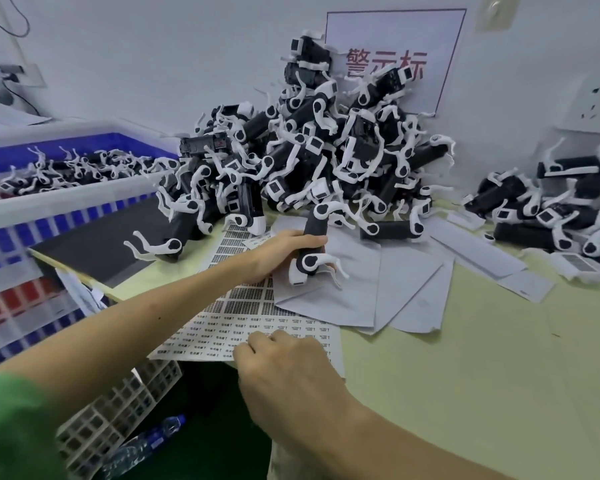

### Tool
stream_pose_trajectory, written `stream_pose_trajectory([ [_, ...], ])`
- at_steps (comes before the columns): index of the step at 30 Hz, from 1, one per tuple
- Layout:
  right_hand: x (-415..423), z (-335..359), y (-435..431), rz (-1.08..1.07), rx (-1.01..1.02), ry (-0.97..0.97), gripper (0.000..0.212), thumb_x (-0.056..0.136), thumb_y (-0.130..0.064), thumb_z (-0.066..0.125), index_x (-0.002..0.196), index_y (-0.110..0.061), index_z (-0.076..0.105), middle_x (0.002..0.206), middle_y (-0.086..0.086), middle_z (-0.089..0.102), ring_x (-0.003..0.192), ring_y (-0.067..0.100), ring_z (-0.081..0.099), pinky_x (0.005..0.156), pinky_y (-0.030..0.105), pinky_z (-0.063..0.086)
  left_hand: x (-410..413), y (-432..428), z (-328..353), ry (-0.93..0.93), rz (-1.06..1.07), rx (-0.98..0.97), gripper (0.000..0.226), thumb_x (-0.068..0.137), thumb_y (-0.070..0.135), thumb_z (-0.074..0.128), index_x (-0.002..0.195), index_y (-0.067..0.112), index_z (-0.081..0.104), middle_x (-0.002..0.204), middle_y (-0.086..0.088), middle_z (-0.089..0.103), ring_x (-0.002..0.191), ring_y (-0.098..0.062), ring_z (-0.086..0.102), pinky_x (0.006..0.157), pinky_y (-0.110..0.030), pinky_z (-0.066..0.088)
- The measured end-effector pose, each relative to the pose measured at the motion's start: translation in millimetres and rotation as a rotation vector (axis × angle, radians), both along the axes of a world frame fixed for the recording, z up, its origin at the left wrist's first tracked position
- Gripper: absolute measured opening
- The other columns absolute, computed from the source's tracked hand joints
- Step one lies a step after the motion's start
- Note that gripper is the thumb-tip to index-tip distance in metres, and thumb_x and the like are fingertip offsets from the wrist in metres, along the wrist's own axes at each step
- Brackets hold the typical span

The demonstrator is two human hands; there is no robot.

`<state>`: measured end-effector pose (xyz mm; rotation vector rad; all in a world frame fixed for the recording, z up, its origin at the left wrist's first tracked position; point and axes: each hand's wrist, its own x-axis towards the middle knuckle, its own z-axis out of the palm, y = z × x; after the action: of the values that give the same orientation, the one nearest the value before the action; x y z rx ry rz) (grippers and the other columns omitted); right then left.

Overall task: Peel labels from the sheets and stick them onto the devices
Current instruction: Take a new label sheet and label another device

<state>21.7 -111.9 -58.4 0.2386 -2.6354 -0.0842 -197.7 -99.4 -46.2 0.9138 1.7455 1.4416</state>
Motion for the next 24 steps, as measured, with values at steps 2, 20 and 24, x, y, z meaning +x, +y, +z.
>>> stream_pose_trajectory([
  [2, 1, 2, 0, -0.014, 0.004, 0.023, 0.036, 0.047, -0.034, 0.089, 0.061, -0.027, 0.057, 0.055, -0.008, 0.054, 0.044, 0.012, 0.049, 0.047, 0.026, 0.016, 0, 0, 1, -0.005, -0.012, -0.011, 0.047, 0.075, 0.055, 0.077, 0.094, 0.014, 0.067, 0.086, -0.004, 0.071, 0.075, -0.019, 0.066, 0.07, -0.027, 0.053],
  [20, 14, 27, 21, 0.081, 0.116, -0.137, 0.036, 0.056, -0.038, 0.094, 0.059, -0.028, 0.06, 0.057, -0.011, 0.055, 0.05, 0.011, 0.055, 0.042, 0.023, 0.027, 3, 3, 0, 0.029, 0.033, 0.005, 0.034, 0.086, 0.046, 0.067, 0.091, 0.012, 0.067, 0.081, 0.0, 0.071, 0.072, -0.016, 0.067, 0.075, -0.029, 0.05],
  [24, 30, 47, 36, 0.133, 0.188, -0.192, 0.029, 0.069, -0.034, 0.087, 0.065, -0.029, 0.059, 0.063, -0.011, 0.059, 0.058, 0.011, 0.059, 0.044, 0.025, 0.043, 5, 4, 1, 0.025, 0.037, 0.019, 0.037, 0.084, 0.045, 0.068, 0.091, 0.009, 0.066, 0.079, -0.002, 0.072, 0.069, -0.016, 0.068, 0.069, -0.025, 0.053],
])
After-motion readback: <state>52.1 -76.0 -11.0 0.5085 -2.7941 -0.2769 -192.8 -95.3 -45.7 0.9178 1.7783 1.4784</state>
